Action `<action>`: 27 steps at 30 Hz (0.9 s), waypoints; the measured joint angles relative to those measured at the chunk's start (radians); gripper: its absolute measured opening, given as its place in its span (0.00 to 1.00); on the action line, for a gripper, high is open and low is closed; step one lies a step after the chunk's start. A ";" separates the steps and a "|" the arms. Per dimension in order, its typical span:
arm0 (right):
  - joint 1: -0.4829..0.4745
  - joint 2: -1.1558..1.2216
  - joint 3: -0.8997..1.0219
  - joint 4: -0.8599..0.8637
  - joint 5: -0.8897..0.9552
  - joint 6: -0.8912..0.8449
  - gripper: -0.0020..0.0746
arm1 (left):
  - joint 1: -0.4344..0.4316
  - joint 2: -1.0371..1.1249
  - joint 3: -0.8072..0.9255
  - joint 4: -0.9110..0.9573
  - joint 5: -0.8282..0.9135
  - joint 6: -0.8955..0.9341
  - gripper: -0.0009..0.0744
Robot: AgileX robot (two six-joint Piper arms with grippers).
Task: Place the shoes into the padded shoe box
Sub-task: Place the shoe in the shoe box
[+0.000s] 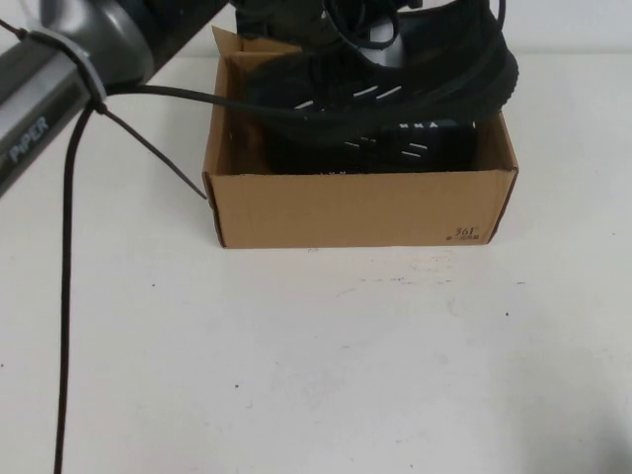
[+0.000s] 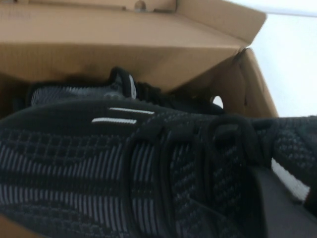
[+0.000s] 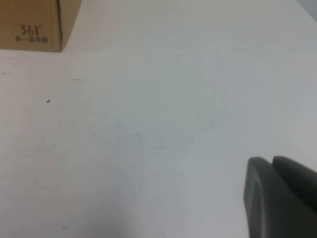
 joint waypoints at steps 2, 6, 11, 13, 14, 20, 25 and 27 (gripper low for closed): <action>0.000 0.000 0.000 0.000 0.000 0.000 0.02 | 0.000 0.010 0.000 0.000 0.000 -0.027 0.02; 0.000 0.000 0.000 0.000 0.000 0.000 0.02 | 0.000 0.028 0.000 -0.004 -0.001 -0.056 0.02; 0.000 0.000 0.000 0.000 0.000 0.000 0.02 | 0.000 0.060 0.000 -0.004 -0.001 -0.059 0.02; 0.000 0.000 0.000 0.000 0.000 0.000 0.02 | 0.000 0.074 0.000 -0.004 0.003 -0.063 0.02; 0.000 0.000 0.000 0.000 0.000 0.000 0.02 | 0.000 0.079 0.000 -0.004 0.003 -0.063 0.02; 0.000 0.000 0.000 0.000 0.000 0.000 0.02 | 0.000 0.087 0.000 0.003 0.006 -0.095 0.02; 0.000 0.000 0.000 0.000 0.000 0.000 0.02 | 0.000 0.100 -0.002 0.007 0.006 -0.099 0.02; 0.000 0.000 0.000 0.000 0.000 0.000 0.02 | 0.000 0.112 -0.002 0.007 0.010 -0.100 0.02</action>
